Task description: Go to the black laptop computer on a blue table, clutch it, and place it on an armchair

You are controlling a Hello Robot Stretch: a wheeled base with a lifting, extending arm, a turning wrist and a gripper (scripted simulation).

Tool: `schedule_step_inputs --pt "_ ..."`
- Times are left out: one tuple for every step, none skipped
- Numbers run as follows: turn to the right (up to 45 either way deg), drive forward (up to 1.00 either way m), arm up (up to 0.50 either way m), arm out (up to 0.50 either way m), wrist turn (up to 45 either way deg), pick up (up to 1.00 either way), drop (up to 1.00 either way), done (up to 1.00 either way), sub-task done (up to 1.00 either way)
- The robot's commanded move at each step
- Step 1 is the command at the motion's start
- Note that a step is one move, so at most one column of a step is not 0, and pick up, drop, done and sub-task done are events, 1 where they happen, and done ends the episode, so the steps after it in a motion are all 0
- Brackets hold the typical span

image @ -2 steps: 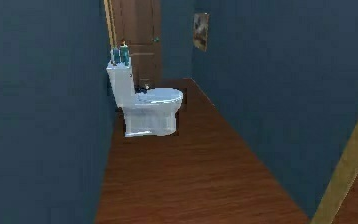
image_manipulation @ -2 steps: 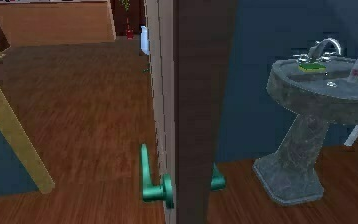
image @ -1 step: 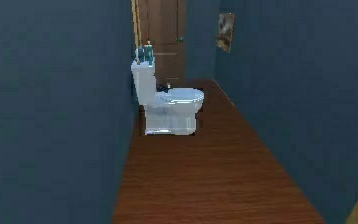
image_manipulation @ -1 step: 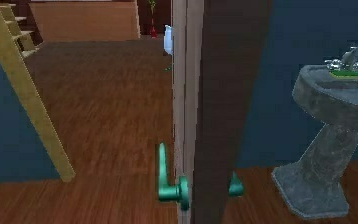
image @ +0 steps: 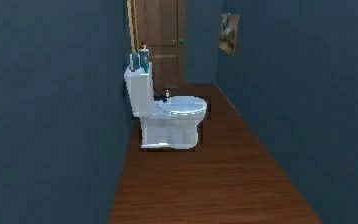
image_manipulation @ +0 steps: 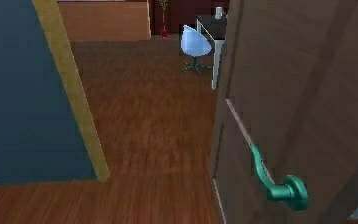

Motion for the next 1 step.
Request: schedule_step_inputs --pt "45.0 0.0 0.0 0.0 0.0 0.0 0.0 0.0 0.0"
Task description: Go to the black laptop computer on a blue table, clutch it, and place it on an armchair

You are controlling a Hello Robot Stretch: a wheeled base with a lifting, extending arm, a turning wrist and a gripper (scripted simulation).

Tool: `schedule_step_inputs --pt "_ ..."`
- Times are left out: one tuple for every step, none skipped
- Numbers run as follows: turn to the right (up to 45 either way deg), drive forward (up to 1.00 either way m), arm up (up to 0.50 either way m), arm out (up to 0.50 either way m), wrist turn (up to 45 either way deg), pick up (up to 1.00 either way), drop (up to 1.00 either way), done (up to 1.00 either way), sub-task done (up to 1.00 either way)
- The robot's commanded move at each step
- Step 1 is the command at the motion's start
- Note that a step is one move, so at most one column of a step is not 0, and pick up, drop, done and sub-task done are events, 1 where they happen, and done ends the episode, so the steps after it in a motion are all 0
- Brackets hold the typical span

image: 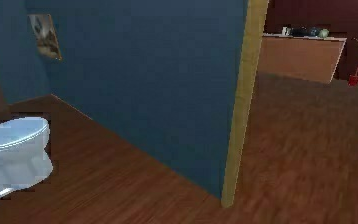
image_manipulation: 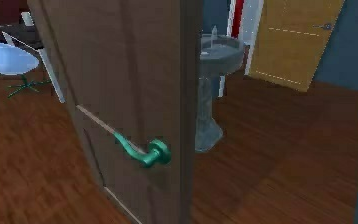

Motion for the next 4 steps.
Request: schedule_step_inputs --pt "39.0 0.0 0.0 0.0 0.0 0.0 0.0 0.0 0.0" --pt "0.0 1.0 0.0 0.0 0.0 0.0 0.0 0.0 0.0" --pt "0.0 1.0 0.0 0.0 0.0 0.0 0.0 0.0 0.0" --pt "3.0 0.0 0.0 0.0 0.0 0.0 0.0 0.0 0.0"
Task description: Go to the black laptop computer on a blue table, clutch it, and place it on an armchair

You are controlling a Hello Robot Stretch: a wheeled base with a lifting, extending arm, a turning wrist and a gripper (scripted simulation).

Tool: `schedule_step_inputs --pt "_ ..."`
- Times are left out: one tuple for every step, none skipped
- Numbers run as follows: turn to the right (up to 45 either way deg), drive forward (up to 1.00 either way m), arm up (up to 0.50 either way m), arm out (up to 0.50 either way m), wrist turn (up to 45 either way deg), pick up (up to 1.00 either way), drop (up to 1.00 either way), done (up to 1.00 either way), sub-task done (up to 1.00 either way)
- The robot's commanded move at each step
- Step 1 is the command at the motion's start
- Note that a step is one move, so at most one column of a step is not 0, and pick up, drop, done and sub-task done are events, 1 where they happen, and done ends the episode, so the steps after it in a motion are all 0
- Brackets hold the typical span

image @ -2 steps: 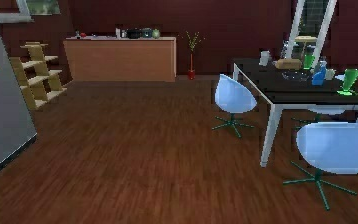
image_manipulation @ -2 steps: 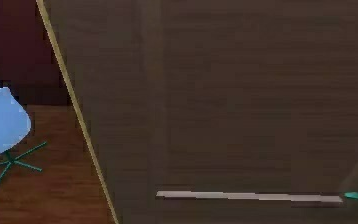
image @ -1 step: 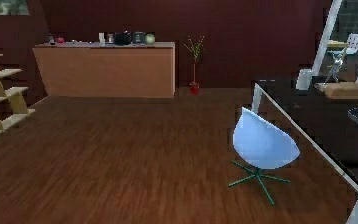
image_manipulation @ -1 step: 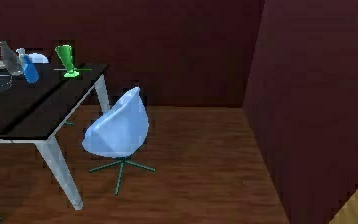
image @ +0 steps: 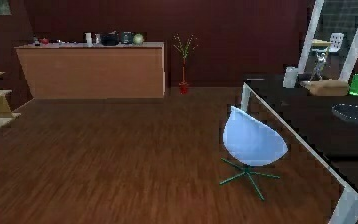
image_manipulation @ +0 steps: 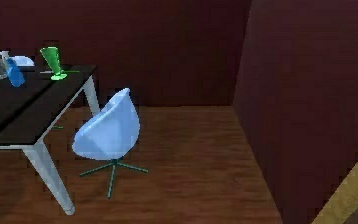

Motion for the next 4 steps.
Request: schedule_step_inputs --pt "0.0 1.0 0.0 0.0 0.0 0.0 0.0 0.0 0.0" --pt "0.0 0.75 0.0 0.0 0.0 0.0 0.0 0.0 0.0" --pt "-45.0 0.0 0.0 0.0 0.0 0.0 0.0 0.0 0.0" --pt "0.0 0.25 0.0 0.0 0.0 0.0 0.0 0.0 0.0"
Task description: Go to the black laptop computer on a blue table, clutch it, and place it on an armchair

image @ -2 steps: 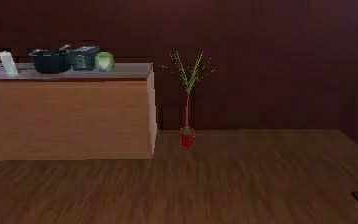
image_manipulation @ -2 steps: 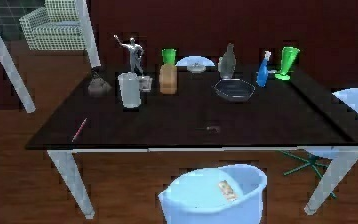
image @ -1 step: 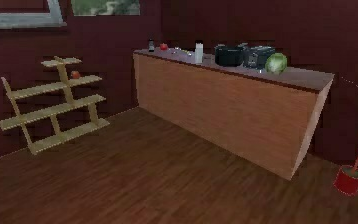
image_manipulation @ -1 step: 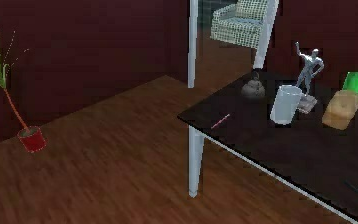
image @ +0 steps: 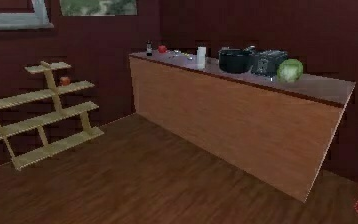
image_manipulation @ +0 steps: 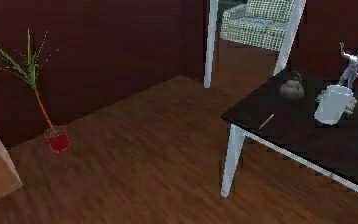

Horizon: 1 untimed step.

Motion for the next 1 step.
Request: schedule_step_inputs --pt "45.0 0.0 0.0 0.0 0.0 0.0 0.0 0.0 0.0"
